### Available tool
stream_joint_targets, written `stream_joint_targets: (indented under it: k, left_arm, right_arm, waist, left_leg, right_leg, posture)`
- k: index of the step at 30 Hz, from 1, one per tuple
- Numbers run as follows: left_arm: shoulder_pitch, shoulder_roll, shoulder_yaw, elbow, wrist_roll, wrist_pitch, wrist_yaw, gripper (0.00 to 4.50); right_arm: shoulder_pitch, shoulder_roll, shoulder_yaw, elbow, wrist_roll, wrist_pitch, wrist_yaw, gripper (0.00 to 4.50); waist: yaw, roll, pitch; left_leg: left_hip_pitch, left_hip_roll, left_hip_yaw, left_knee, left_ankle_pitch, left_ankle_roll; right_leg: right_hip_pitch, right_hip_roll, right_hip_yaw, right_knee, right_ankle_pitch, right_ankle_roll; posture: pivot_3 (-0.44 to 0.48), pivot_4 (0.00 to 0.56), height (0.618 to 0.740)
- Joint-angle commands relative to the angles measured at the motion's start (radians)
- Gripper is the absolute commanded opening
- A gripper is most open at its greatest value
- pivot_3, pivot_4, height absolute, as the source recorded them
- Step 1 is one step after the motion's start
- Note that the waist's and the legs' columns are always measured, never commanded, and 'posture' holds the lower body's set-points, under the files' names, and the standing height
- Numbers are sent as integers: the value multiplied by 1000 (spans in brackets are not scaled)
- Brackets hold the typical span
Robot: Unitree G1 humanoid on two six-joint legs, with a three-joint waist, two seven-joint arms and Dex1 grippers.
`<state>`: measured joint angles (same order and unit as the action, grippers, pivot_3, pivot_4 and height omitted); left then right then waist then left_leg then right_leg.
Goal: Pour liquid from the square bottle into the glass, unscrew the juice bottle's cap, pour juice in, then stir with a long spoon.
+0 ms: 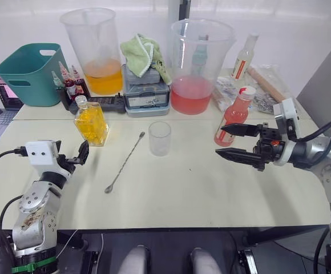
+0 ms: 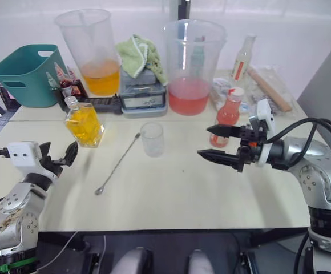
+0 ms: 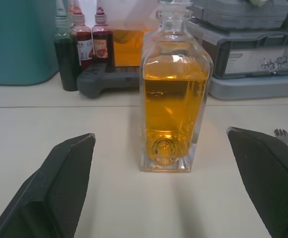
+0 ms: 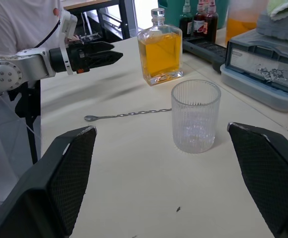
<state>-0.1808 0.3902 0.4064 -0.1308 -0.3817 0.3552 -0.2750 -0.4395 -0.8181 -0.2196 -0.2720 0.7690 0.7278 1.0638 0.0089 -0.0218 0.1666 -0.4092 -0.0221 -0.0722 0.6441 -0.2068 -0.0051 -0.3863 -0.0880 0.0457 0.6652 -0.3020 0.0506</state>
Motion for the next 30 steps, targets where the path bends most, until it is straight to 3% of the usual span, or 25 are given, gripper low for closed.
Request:
stream_joint_targets:
  k: [1,10,30]
  left_arm:
    - [-106,39,-15,116,20,-30,-20,4500]
    - [-284,69,-68,357,56,-92,-88,4500]
    - [-471,61,-101,585,95,-222,-90,4500]
  right_arm:
    - [18,-3,-52,-71,28,-7,-42,4485]
    - [58,-7,-76,-112,51,-15,-84,4485]
    - [103,-13,-82,-120,45,-47,-87,4485]
  waist:
    - [2,0,0]
    - [1,-1,0]
    - [0,-2,0]
  left_leg:
    - [0,0,0,1,0,0]
    - [-1,-1,-1,1,0,0]
    - [-1,-2,-1,1,0,0]
  right_leg:
    - [0,1,-1,0,0,0]
    - [0,0,-1,0,1,1]
    - [0,-1,-1,1,1,1]
  posture:
    - [0,150,740]
    - [0,150,740]
    - [0,150,740]
